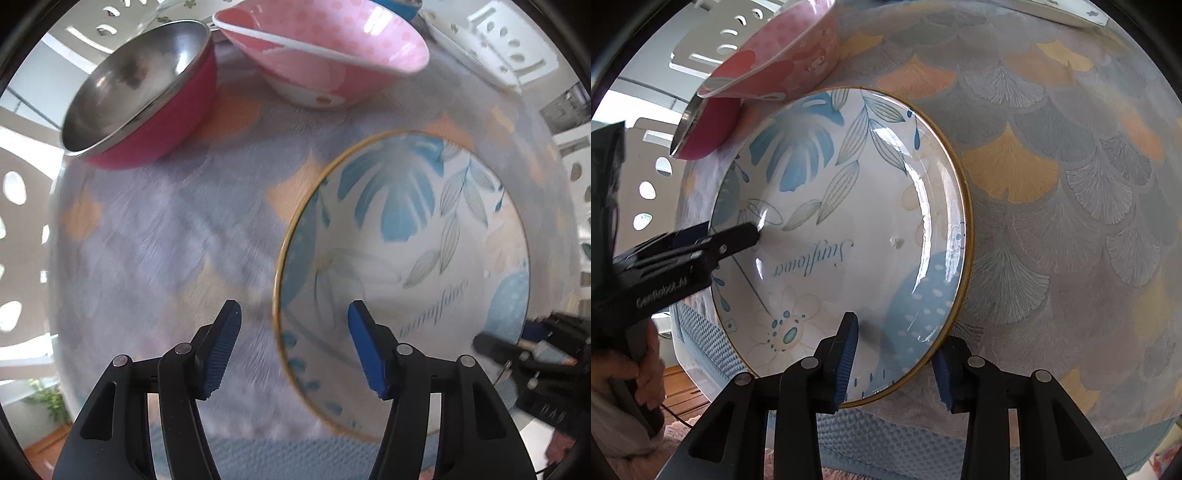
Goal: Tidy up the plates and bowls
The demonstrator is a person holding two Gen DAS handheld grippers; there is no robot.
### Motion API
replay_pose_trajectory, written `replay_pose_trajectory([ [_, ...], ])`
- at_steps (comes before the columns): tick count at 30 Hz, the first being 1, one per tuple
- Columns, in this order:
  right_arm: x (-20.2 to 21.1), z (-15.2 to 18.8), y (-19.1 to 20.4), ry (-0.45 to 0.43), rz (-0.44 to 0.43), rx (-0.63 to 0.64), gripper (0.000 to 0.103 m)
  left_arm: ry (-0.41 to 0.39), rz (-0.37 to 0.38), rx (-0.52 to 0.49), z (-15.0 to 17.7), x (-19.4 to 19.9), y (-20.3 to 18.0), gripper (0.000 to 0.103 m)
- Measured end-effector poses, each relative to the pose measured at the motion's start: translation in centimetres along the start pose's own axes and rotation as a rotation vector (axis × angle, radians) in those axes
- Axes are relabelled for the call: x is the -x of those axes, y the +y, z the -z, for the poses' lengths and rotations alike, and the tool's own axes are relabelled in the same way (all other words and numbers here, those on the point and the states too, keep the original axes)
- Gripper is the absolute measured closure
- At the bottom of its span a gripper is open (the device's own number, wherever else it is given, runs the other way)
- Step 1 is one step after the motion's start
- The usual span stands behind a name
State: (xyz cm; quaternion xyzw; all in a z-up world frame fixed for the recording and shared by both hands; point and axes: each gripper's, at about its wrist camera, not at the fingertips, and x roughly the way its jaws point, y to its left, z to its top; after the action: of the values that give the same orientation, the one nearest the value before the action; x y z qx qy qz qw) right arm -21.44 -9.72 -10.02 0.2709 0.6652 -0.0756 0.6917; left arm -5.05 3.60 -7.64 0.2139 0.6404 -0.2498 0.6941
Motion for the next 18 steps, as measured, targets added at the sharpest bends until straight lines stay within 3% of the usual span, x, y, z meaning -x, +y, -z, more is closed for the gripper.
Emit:
replay_pose_trajectory([
  [3, 0.9, -0.3, -0.1, 0.015, 0.013, 0.001, 0.067, -0.003, 0.021, -0.009, 0.4, 1.8, -0.5, 0.046],
  [8, 5.7, -1.7, -1.9, -0.044, 0.025, 0.002, 0.067, -0.014, 0.043, -0.012, -1.3, 4.8, -1.6, 0.044],
  [11, 8.5, -3.4, -3.2, -0.089, 0.070, 0.011, 0.067, -0.043, 0.061, -0.017, -3.6, 6.5, -2.6, 0.044],
  [18, 14.7, -9.3, -7.0, -0.214, 0.080, -0.005, 0.066, -0.110, 0.099, -0.054, -10.3, 9.1, -6.6, 0.041],
])
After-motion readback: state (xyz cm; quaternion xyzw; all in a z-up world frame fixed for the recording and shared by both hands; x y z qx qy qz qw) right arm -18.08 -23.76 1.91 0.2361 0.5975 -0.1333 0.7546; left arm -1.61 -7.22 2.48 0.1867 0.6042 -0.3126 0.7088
